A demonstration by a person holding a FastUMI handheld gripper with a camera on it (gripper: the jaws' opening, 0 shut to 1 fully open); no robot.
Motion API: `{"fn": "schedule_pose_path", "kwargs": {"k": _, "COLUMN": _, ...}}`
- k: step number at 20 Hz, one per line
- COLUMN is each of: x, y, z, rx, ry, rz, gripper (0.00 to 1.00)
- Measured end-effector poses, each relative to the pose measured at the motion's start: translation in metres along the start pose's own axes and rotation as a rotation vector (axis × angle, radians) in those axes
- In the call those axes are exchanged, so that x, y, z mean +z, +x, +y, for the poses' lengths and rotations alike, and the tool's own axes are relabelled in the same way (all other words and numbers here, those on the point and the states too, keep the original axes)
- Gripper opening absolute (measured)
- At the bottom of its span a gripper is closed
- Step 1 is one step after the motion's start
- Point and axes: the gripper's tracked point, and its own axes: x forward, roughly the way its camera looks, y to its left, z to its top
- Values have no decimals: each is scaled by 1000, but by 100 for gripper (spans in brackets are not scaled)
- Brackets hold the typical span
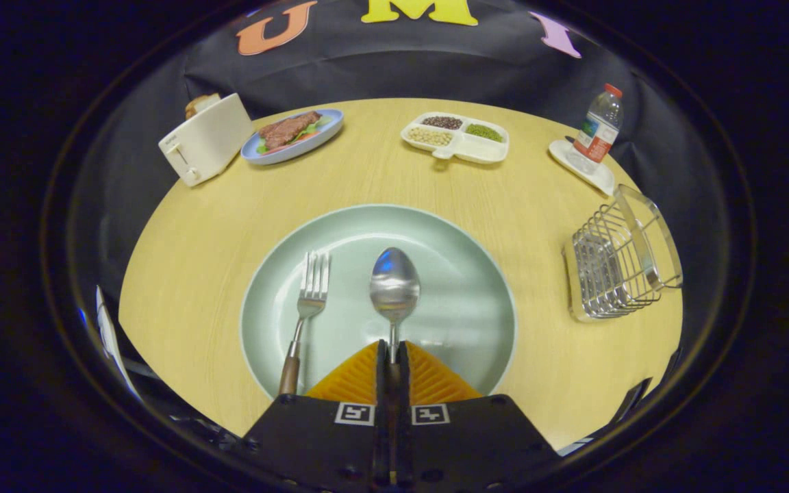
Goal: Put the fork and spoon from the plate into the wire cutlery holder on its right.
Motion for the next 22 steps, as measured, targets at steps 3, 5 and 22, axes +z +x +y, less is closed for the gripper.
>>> {"fn": "schedule_pose_path", "kwargs": {"k": 3, "x": -2, "y": -3, "z": -3, "rx": -4, "ry": 5, "rz": -10, "gripper": 1}}
{"fn": "schedule_pose_path", "kwargs": {"k": 5, "x": -1, "y": -8, "z": -5, "rx": 6, "ry": 17, "rz": -23, "gripper": 1}}
{"fn": "schedule_pose_path", "kwargs": {"k": 22, "x": 42, "y": -116, "z": -100, "rx": -3, "ry": 141, "rz": -262, "gripper": 0}}
